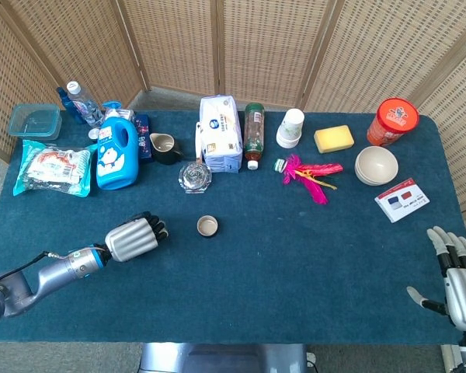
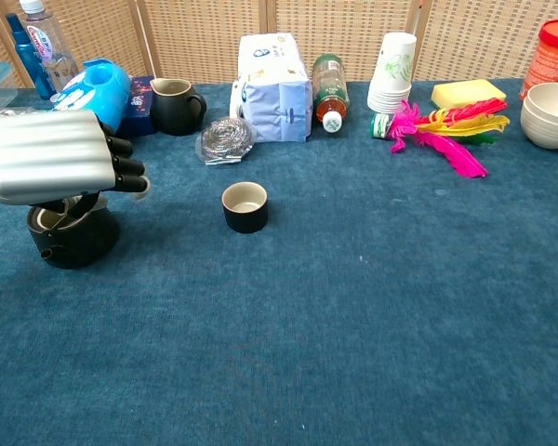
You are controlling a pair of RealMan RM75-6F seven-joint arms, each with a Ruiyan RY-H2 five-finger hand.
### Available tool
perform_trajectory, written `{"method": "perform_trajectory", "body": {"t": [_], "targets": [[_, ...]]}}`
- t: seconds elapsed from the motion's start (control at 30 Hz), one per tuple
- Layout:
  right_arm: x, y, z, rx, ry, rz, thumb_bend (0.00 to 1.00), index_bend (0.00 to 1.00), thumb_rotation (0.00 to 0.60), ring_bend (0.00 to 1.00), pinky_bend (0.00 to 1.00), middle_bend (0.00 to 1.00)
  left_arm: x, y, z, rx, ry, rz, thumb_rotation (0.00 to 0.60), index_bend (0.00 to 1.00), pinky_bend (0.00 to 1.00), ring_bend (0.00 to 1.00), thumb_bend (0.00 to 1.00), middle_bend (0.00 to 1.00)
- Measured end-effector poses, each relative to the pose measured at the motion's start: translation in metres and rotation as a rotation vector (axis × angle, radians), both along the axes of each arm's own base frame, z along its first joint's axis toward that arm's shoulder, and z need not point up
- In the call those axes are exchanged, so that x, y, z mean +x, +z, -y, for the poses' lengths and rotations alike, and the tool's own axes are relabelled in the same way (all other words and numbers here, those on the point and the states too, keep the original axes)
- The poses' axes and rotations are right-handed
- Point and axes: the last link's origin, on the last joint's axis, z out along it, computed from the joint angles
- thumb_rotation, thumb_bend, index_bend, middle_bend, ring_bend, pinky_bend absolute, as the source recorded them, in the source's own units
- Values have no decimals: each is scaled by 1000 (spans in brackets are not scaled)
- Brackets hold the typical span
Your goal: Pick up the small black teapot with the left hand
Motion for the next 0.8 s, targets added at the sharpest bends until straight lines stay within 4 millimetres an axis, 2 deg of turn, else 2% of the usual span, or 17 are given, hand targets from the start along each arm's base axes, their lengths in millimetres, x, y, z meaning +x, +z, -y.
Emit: {"method": "perform_trajectory", "body": {"t": [0.13, 0.23, 0.5, 0.8], "targets": [[0, 0, 0, 1, 1, 1, 0, 0, 600, 0, 0, 0, 0, 3, 0, 11, -1, -6, 600, 685, 897, 732, 618, 769], [1, 0, -1, 5, 2, 1, 0, 0, 600, 0, 0, 0, -1, 8, 0, 31, -7, -2, 600, 738, 954, 790, 689, 834], [1, -2, -1, 18, 1, 3, 0, 0, 600, 0, 0, 0, -4, 22, -3, 91, 45, 41, 600, 756, 972, 816, 694, 868], [2, -3, -2, 23, 4, 5, 0, 0, 600, 0, 0, 0, 9, 47, -11, 176, 159, 209, 600, 761, 973, 821, 692, 877]]}}
